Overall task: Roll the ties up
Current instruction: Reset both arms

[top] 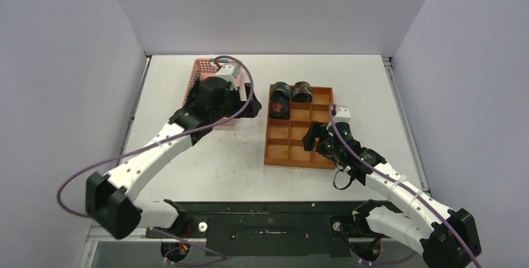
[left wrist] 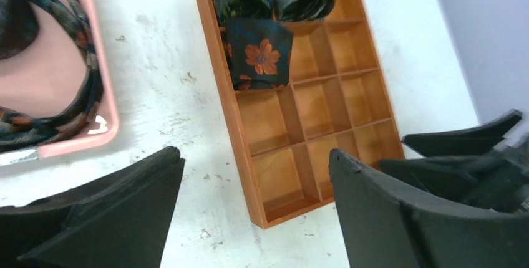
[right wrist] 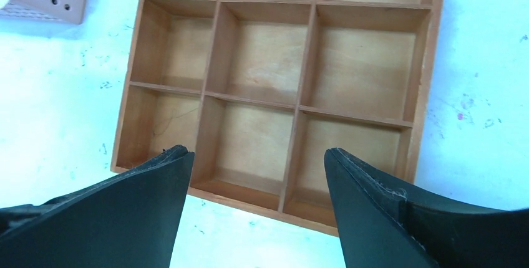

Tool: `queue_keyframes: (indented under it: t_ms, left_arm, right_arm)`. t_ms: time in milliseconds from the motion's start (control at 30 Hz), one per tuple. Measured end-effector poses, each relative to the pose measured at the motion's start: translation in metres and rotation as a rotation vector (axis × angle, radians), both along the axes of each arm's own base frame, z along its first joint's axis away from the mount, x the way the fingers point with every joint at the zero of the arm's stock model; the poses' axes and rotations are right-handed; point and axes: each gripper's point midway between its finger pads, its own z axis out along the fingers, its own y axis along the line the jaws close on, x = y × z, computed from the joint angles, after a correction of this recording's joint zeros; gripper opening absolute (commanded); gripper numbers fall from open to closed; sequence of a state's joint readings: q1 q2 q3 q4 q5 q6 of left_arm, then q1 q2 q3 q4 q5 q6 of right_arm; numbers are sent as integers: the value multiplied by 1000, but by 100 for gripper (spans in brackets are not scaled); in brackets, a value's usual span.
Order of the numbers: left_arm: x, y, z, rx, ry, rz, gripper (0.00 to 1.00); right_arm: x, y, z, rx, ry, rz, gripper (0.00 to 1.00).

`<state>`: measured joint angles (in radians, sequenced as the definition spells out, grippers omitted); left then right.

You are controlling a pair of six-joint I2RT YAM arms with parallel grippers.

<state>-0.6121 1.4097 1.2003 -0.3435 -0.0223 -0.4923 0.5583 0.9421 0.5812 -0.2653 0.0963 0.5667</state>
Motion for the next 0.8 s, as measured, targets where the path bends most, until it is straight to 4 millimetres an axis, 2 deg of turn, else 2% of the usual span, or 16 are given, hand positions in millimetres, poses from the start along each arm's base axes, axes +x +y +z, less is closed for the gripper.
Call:
queue_keyframes:
  t_ms: [100, 133, 167, 200, 267, 367, 467, 567, 667, 800]
  left_arm:
    - [-20, 29, 40, -47, -131, 26, 96]
    - [-26, 43, 49, -59, -162, 45, 96]
    - [-37, 82, 53, -69, -195, 124, 97]
    - [-37, 82, 53, -69, -195, 124, 96]
    - [-41, 101, 48, -68, -197, 195, 96]
    - [-56, 124, 28, -60, -171, 283, 96]
    - [-68, 140, 14, -67, -153, 366, 96]
    - [-71, 152, 5, -79, -121, 456, 96]
    - [-72, 161, -2, -97, -79, 544, 96]
    - [-77, 170, -13, -133, -18, 654, 96]
  right_arm:
    - [0, 7, 4, 21, -6, 24, 89]
    - [1, 9, 6, 28, -9, 24, 91]
    - [7, 15, 16, 51, -28, 22, 94]
    - [7, 15, 16, 53, -30, 22, 94]
    - [11, 17, 23, 70, -50, 16, 95]
    - [17, 19, 31, 97, -80, 0, 97]
    - [22, 18, 37, 115, -106, -26, 98]
    - [27, 11, 38, 107, -117, -67, 98]
    - [32, -1, 24, 45, -71, -113, 98]
    - [33, -7, -4, -42, 20, -121, 98]
